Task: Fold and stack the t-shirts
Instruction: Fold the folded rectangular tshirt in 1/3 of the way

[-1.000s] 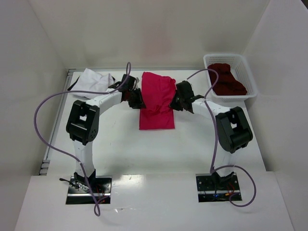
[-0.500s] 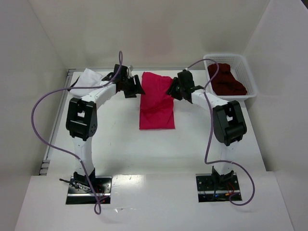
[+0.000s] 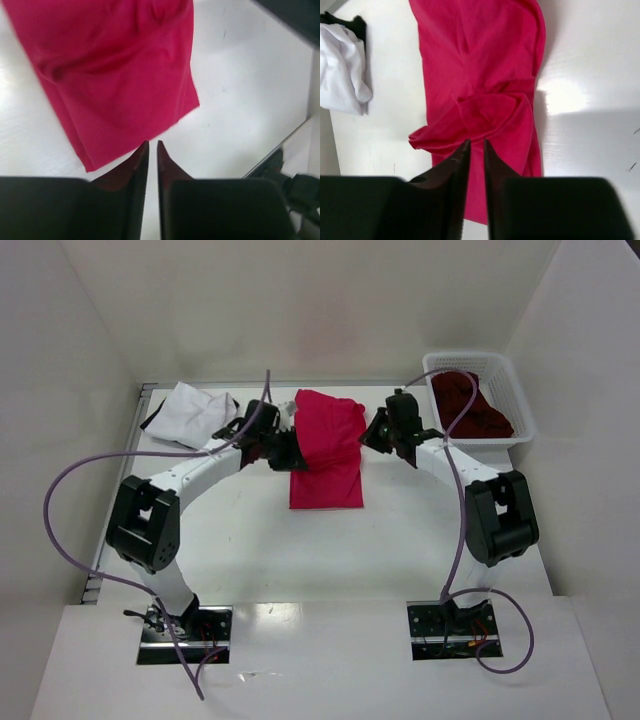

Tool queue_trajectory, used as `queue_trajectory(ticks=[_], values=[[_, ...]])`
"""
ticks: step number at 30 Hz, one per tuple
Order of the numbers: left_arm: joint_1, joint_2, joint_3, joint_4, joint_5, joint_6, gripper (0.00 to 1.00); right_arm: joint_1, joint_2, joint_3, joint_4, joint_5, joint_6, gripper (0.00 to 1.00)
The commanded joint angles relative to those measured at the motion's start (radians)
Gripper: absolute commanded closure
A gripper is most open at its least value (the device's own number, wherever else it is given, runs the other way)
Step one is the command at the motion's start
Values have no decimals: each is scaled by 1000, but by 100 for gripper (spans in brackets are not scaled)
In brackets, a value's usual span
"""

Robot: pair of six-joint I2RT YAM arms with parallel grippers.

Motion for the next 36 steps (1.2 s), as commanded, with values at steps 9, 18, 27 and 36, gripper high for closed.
queue_trajectory(ticks=[9, 18, 27, 36], values=[[-50, 159, -3, 50, -88, -58, 93, 42, 12, -106, 68, -22, -14, 79], [-38, 352, 189, 10, -136, -58, 93, 42, 74, -46, 68, -22, -26, 77], [5, 455, 366, 10, -202, -67, 89, 42, 109, -5, 59, 0, -45, 75], [25, 508, 462, -24, -214, -67, 78, 42, 95, 52, -1, 24, -77, 69]])
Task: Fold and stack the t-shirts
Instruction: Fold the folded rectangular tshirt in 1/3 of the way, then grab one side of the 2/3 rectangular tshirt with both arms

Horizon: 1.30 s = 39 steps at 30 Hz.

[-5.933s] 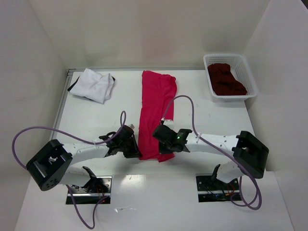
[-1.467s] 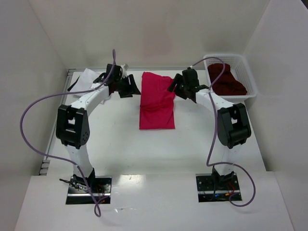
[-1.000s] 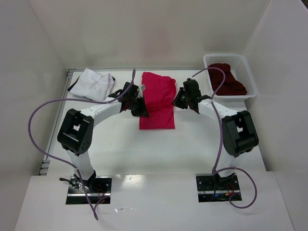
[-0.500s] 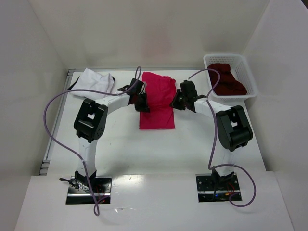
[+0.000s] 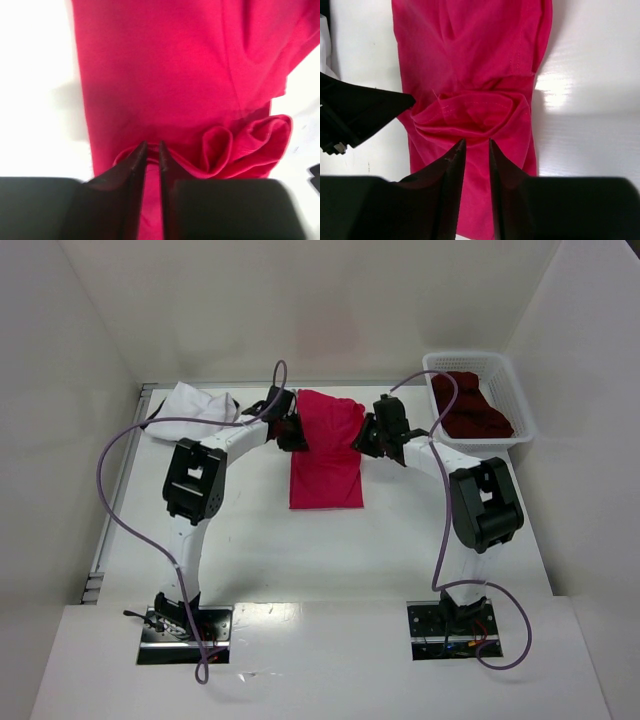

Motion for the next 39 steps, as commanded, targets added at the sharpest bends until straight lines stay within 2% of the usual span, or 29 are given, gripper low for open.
queue_trajectory(ticks=[1, 3, 5, 6, 7, 10, 14, 19, 25, 31, 39], values=[[15, -37, 28, -11, -26, 6, 73, 8, -26, 47, -22, 22, -39, 68], [15, -93, -25, -11, -35, 15, 53, 8, -59, 31, -31, 36, -50, 63], [26, -194, -73, 23, -46, 29, 34, 8, -118, 11, -31, 48, -60, 53], [26, -225, -119, 37, -31, 29, 15, 8, -141, -21, -31, 48, -74, 50], [26, -281, -134, 37, -31, 39, 9, 8, -183, -36, -21, 48, -74, 43], [37, -381, -198, 47, -20, 49, 0, 8, -223, -82, -36, 48, -85, 38], [37, -507, -326, 57, -17, 38, 0, 8, -283, -168, -45, -1, -85, 31], [-14, -637, -544, 80, -2, -16, 0, 17, -312, -335, -8, -27, -64, 31], [-49, -693, -788, 196, 47, -106, 3, 35, -312, -461, 48, -59, -45, 31], [-83, -632, -812, 222, 78, -117, 15, 58, -292, -473, 77, -59, -36, 31], [-83, -524, -794, 253, 96, -108, 20, 68, -225, -444, 96, -50, -36, 39]])
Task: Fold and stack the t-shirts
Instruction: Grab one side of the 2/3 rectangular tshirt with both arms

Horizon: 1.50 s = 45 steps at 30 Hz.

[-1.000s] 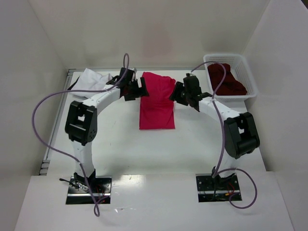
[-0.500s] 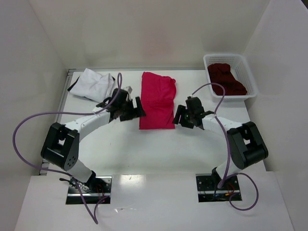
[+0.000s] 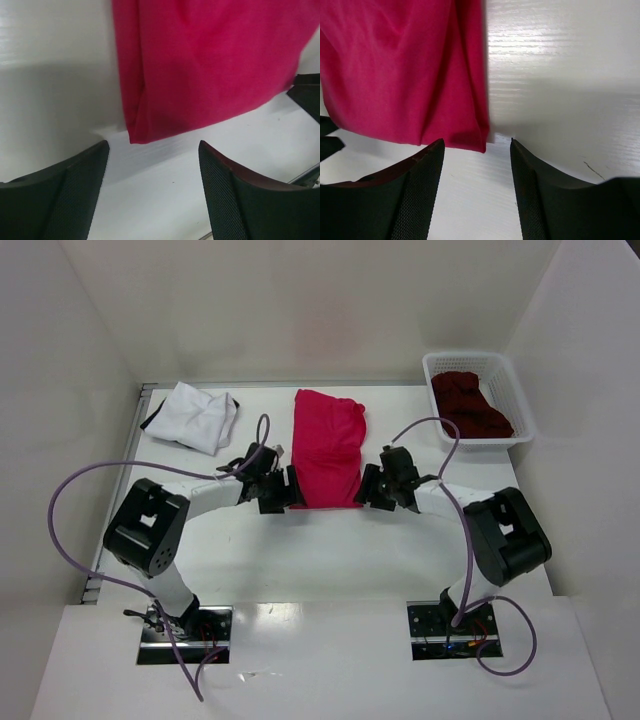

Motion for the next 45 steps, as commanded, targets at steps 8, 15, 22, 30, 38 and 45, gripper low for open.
queue_trajectory(ticks=[8, 15, 22, 30, 38, 45], values=[[-3, 82, 35, 45, -6, -4, 32, 13, 96, 28, 108, 6, 21, 50], [-3, 140, 75, 36, -15, -22, 55, 13, 148, 50, 108, -12, 21, 69], [-3, 140, 93, 17, -26, -23, 90, 13, 148, 48, 89, -12, 30, 100], [-3, -9, -5, -23, -35, -42, 100, 47, -17, -80, 45, 12, 61, 100], [-174, -188, -49, -115, -150, -154, 100, 167, -267, -177, -50, 66, 127, 100], [-380, -412, -106, -202, -300, -332, 100, 187, -621, -255, -187, 86, 198, 100]])
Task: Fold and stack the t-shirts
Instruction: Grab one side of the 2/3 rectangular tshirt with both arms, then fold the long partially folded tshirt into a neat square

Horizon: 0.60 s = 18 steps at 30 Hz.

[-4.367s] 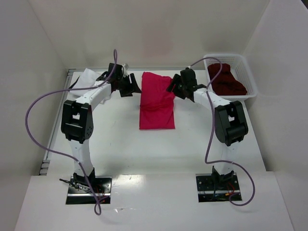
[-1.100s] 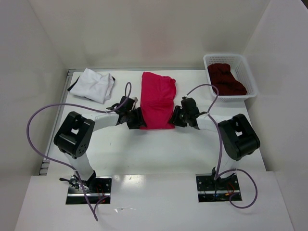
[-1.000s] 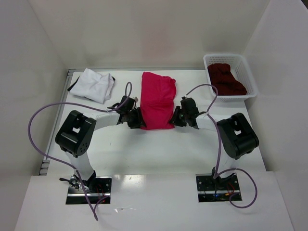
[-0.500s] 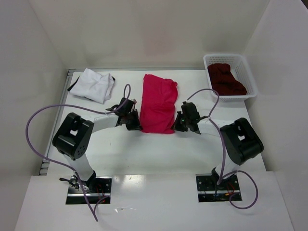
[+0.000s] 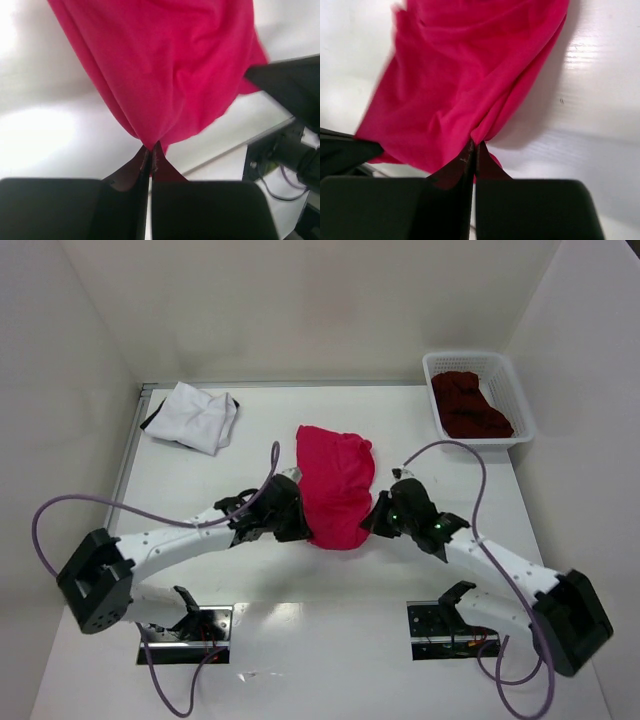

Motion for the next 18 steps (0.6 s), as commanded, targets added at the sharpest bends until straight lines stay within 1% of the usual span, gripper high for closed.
queue_trajectory(ticks=[1, 2, 3, 4, 6, 9, 11, 13, 14, 18], values=[[-35, -128, -26, -87, -123, -122, 100, 6, -174, -21, -98, 39, 54, 100], [-36, -160, -36, -100, -133, -144, 100, 6, -204, -21, -118, 39, 54, 100], [-45, -225, -36, -113, -144, -144, 100, 6, -243, -8, -148, 39, 54, 100], [-45, -260, -36, -136, -156, -156, 100, 6, -252, -7, -149, 39, 54, 100], [-45, -335, -8, -165, -192, -156, 100, 6, -252, 28, -164, 39, 54, 100], [-45, -373, 39, -214, -213, -126, 100, 6, -229, 69, -164, 50, 54, 100], [-34, -373, 79, -225, -223, -116, 100, 6, -202, 115, -164, 62, 54, 100], [-14, -338, 89, -211, -232, -87, 100, 6, -182, 150, -155, 91, 54, 100], [-2, -323, 111, -200, -214, -78, 100, 6, -154, 193, -155, 102, 45, 100], [70, -188, 174, -171, -175, -30, 100, -28, -73, 284, -144, 111, 31, 100]])
